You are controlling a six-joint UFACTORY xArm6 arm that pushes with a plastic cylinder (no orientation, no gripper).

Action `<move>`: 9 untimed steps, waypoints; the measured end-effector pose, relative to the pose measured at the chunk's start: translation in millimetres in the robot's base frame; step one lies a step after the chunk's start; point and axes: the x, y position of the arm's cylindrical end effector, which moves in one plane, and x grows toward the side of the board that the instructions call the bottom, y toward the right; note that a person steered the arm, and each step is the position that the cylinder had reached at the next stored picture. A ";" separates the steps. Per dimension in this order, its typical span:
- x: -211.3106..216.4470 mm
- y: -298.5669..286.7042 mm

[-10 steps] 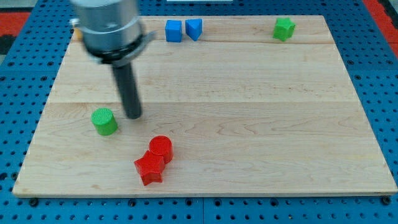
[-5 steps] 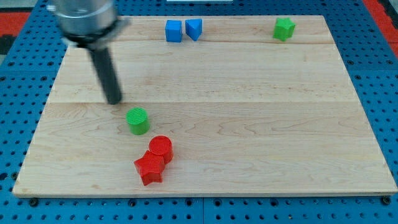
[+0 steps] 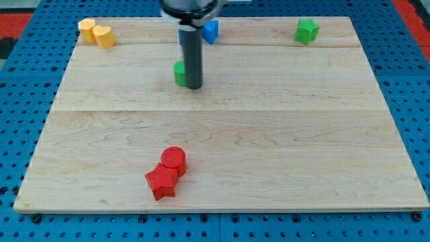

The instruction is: Push the green circle closer to the green star

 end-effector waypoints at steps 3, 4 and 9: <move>-31.3 52.2; -34.0 24.7; -75.0 77.0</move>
